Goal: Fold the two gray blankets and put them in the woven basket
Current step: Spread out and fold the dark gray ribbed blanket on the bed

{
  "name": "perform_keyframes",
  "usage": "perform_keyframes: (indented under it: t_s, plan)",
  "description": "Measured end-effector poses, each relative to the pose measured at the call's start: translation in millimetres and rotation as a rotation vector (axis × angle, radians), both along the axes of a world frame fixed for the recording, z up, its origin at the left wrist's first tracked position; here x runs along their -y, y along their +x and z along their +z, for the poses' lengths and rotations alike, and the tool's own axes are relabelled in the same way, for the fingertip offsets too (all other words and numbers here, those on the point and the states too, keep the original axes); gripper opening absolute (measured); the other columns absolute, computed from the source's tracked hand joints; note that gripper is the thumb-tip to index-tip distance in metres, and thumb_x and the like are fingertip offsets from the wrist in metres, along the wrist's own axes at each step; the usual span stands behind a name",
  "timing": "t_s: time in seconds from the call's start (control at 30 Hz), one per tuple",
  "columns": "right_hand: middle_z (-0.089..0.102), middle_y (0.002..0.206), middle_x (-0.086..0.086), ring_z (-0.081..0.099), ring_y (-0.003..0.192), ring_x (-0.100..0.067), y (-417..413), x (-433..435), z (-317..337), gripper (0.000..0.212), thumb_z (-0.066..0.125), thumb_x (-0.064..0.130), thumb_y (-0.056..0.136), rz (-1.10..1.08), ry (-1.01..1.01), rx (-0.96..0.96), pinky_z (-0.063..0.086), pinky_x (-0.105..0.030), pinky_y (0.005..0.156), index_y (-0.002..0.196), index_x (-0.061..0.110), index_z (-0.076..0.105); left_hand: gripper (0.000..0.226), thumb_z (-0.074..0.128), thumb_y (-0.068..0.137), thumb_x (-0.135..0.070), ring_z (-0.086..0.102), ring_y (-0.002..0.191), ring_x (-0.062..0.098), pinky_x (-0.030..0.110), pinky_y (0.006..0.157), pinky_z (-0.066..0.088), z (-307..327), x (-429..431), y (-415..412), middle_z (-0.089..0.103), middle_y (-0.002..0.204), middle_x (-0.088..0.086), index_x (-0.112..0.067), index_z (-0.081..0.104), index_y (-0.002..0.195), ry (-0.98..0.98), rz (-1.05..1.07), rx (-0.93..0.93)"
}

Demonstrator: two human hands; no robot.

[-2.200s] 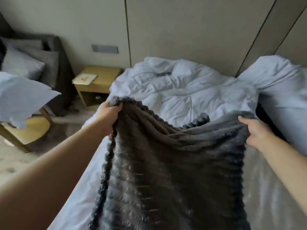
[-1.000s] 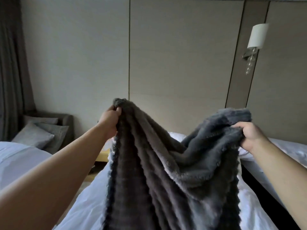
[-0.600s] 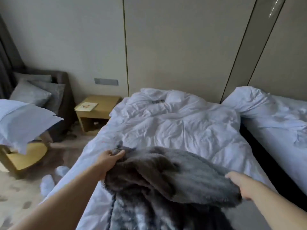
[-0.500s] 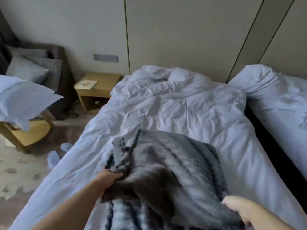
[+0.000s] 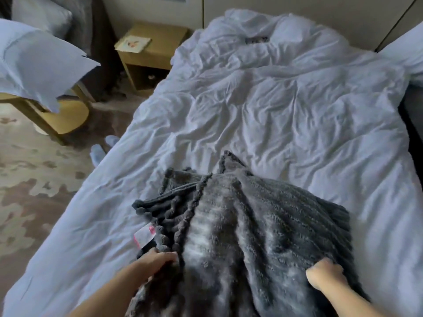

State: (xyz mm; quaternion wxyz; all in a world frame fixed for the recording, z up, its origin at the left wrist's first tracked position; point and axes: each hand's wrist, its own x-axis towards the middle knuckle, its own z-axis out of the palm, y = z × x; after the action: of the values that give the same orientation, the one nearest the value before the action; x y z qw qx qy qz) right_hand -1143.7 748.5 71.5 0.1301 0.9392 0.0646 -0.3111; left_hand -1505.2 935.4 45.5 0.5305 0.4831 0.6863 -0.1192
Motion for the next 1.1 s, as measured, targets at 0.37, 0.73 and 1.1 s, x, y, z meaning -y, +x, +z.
perform_keyframes:
  t_s: [0.37,0.73,1.1]
  plan:
    - [0.063,0.111,-0.006,0.057,0.069,-0.015,-0.3,-196.3,-6.5,0.030,0.046,0.016,0.095,0.260,0.573,-0.177,0.037,-0.023,0.049,0.123,0.015,0.057,0.034,0.071,0.079,-0.031,0.056,0.052,0.016,0.027,0.047,0.035,-42.4,-103.3,18.1,0.060,0.064,0.003,-0.004,0.056,0.093,0.310,0.403,-0.095]
    - [0.038,0.147,-0.012,0.051,0.114,-0.032,16.1,-328.2,-102.6,0.071,0.053,0.004,0.086,0.340,0.523,-0.230,0.044,-0.032,0.072,0.149,0.018,0.024,0.062,0.043,0.069,0.010,0.064,0.069,0.027,0.034,0.059,0.053,-60.6,-138.5,35.6,0.069,0.093,0.004,-0.035,0.065,0.105,0.379,0.547,0.213]
    - [0.068,0.086,0.004,0.062,0.077,-0.013,-11.5,-325.4,-28.8,0.035,0.068,0.054,0.079,0.098,0.934,-0.399,0.045,-0.027,0.064,0.095,0.023,0.070,0.030,0.069,0.084,-0.007,0.070,0.065,0.016,0.027,0.055,0.053,-12.9,-145.3,13.7,0.074,0.084,0.004,-0.033,0.070,0.098,0.338,0.623,0.445]
